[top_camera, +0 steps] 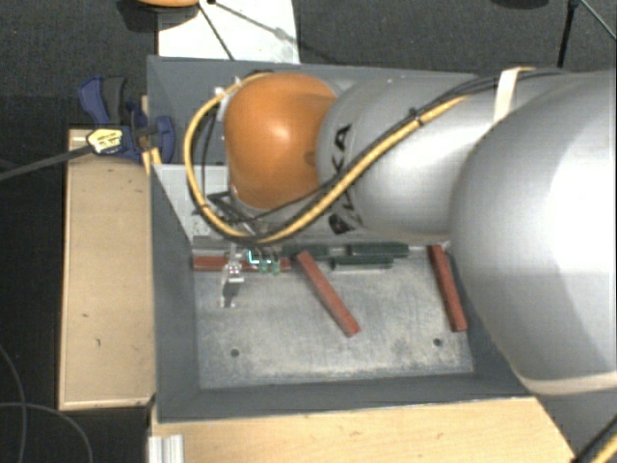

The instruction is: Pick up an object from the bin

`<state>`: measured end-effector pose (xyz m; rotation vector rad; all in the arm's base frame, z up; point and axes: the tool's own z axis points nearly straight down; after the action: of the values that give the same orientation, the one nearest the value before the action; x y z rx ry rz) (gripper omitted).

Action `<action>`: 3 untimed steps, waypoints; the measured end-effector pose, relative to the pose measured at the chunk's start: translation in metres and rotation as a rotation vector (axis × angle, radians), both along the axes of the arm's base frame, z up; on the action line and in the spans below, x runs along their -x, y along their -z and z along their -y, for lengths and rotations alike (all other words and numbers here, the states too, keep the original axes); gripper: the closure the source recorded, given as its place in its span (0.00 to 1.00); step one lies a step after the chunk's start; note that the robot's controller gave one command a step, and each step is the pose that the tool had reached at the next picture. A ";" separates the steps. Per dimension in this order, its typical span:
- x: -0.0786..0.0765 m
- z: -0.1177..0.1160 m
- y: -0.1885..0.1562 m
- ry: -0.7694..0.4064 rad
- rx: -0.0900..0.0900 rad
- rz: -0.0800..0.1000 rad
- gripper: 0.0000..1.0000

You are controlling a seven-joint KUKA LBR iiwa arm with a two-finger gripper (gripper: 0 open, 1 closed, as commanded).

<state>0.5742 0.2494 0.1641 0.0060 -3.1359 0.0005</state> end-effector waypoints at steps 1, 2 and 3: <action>-0.002 0.001 -0.005 0.005 -0.002 0.008 0.00; -0.006 0.009 0.051 0.064 -0.004 0.013 0.00; -0.012 0.063 0.091 0.123 -0.001 0.012 1.00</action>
Offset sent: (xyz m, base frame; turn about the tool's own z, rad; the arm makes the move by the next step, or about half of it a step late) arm 0.0048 -0.0159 -0.0898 0.1018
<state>0.5866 0.1859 0.0734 -0.1869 -3.1423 -0.0024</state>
